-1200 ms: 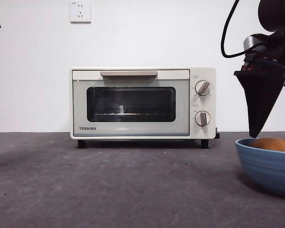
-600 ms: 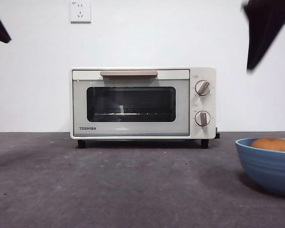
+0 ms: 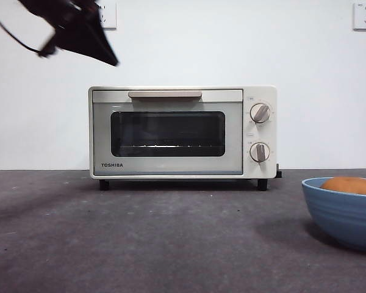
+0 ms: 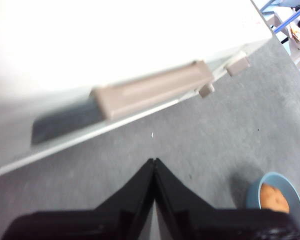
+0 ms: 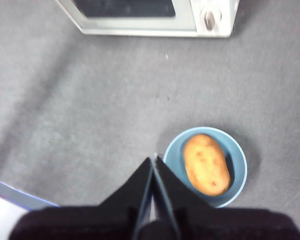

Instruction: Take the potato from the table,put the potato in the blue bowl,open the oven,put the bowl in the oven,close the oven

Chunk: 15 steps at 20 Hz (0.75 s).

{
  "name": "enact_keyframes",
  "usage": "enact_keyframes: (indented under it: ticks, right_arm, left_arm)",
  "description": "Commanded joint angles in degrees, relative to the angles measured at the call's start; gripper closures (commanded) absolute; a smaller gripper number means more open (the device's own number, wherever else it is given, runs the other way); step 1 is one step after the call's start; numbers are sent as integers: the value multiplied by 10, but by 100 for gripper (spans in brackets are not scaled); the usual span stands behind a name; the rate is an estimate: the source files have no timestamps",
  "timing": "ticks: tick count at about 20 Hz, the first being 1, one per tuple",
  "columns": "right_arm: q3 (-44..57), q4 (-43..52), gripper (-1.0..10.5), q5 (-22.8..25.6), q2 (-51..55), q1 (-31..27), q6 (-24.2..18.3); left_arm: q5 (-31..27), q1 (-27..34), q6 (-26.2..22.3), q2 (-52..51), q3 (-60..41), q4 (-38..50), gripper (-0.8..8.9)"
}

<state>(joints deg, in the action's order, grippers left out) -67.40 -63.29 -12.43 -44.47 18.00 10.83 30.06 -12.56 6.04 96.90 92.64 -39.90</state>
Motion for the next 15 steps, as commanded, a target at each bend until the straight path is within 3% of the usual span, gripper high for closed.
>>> enact_keyframes:
  ticks: [1, 6, 15]
  right_arm:
    - [0, -4, 957, 0, 25, 0, 27]
    - [0, -60, 957, 22, 47, 0, 27]
    - [0, -61, 957, 21, 51, 0, 35]
  left_arm:
    - [-6, -17, -3, 67, 67, 2, 819]
    - [-79, -45, -31, 137, 141, 2, 819]
    - [-128, -60, -52, 171, 143, 0, 819]
